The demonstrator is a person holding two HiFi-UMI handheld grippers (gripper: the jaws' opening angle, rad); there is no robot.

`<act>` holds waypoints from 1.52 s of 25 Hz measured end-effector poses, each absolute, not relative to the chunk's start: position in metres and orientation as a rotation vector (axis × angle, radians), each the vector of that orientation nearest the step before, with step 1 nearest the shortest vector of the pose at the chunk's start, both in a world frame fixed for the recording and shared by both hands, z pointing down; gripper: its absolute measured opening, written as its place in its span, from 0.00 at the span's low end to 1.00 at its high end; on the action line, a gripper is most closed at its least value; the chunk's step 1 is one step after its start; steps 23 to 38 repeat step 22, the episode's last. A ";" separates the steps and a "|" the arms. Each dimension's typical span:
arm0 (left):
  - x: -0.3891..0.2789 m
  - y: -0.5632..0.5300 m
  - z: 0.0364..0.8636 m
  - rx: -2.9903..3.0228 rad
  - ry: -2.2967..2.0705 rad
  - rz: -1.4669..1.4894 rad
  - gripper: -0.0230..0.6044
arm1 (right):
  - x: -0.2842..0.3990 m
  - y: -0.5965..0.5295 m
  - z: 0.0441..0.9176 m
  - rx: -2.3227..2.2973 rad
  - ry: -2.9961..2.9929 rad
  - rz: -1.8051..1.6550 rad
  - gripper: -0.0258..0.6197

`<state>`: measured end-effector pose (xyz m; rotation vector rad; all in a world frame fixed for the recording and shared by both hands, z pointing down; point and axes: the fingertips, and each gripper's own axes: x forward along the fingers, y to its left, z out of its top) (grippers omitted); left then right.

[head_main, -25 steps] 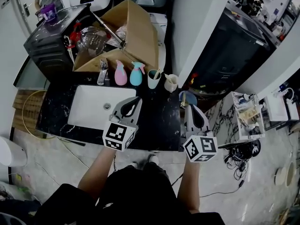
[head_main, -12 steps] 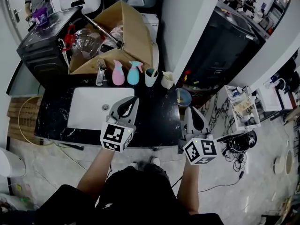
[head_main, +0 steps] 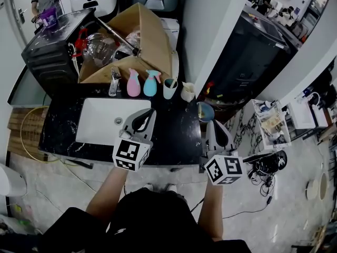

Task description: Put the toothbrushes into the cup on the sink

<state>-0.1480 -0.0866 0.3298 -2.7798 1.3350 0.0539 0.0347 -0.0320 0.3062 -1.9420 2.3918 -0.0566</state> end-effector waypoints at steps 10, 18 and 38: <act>-0.149 -0.087 0.331 -2.755 1.346 0.000 0.04 | 0.034 -0.029 0.304 -1.943 2.394 -0.044 0.04; -0.149 -0.087 0.330 -2.768 1.322 0.034 0.04 | 0.032 -0.030 0.306 -1.951 2.392 -0.031 0.04; -0.151 -0.088 0.327 -2.762 1.323 0.046 0.04 | 0.032 -0.032 0.306 -1.956 2.385 -0.030 0.04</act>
